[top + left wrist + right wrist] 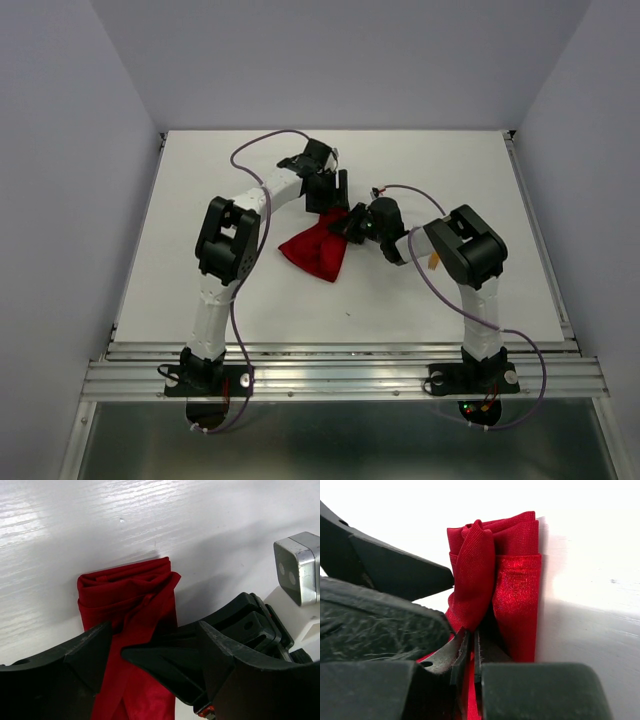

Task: Fold the napkin into a case and place the utensils inside
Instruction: Stuff the top corner of the smaller-rectangle-folded napkin into the folded napkin.

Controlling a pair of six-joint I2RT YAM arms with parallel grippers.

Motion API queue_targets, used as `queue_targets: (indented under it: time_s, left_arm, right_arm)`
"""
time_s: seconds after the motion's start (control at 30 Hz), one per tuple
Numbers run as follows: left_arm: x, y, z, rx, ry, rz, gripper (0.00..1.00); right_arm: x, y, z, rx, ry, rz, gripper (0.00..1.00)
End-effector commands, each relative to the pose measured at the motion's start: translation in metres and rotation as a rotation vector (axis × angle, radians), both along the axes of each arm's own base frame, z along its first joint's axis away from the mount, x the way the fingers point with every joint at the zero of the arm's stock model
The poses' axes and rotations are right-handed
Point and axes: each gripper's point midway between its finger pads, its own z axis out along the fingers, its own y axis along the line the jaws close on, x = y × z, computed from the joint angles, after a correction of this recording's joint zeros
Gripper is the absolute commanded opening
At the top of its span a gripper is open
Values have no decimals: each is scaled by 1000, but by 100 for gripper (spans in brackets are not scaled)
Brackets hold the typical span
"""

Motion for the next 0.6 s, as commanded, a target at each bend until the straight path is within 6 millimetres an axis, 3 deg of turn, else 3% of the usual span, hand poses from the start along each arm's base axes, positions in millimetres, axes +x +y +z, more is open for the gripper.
queue_targets:
  time_s: [0.0,0.1,0.23,0.57]
  left_arm:
    - [8,12,48,7,-95,15,76]
    - [14,23,59,31,-133,52,67]
    - [14,30,57,54,-141,67,66]
    - [5,-4,61,20,-181,-58,70]
  right_arm:
    - [-3,4,-5,2,-24,19,1]
    - [-3,4,-6,2,-21,19,1]
    - [-3,4,-6,3,-19,16,1]
    - [-5,3,-5,13,-20,16,1]
